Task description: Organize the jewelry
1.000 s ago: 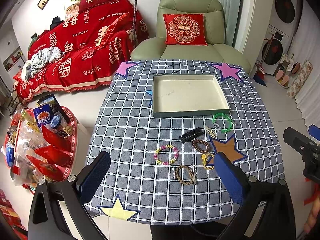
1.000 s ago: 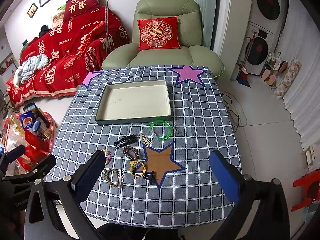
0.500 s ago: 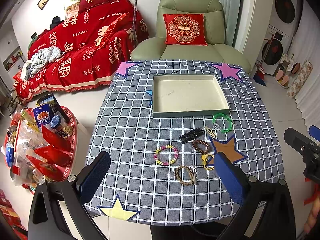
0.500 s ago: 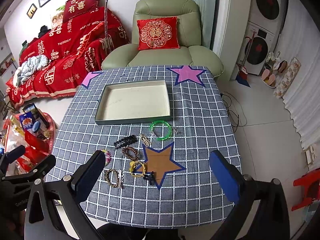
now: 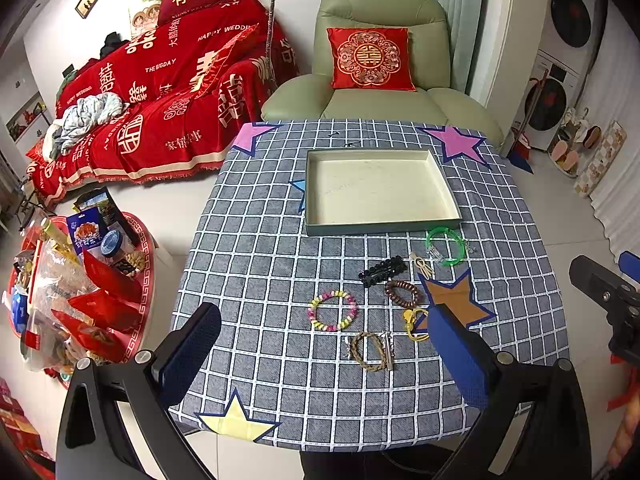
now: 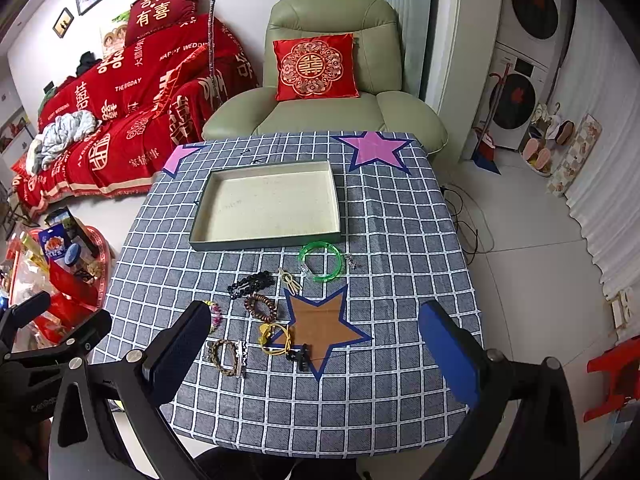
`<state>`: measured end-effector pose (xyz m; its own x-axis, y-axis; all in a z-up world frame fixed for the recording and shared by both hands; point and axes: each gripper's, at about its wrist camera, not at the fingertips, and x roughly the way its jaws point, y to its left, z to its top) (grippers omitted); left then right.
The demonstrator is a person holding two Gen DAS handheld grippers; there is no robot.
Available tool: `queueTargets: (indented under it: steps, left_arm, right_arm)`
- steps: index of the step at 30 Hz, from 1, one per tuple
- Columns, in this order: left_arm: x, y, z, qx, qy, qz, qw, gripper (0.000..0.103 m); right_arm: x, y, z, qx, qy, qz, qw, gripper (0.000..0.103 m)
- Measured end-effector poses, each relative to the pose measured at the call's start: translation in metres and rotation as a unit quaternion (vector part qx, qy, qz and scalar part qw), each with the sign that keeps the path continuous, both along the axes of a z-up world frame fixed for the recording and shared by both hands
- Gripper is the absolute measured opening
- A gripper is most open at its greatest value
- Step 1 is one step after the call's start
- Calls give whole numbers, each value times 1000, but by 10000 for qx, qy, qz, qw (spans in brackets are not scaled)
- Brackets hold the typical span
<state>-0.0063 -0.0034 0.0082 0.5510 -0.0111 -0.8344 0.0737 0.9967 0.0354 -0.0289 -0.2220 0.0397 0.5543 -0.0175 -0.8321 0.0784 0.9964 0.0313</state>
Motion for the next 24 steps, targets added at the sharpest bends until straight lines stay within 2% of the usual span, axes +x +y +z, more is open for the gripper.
queueTargets:
  steps: [24]
  left_arm:
    - [-1, 0, -1, -8, 14, 12, 10000, 103]
  right_arm:
    - [0, 0, 1, 3, 5, 5, 10000, 103]
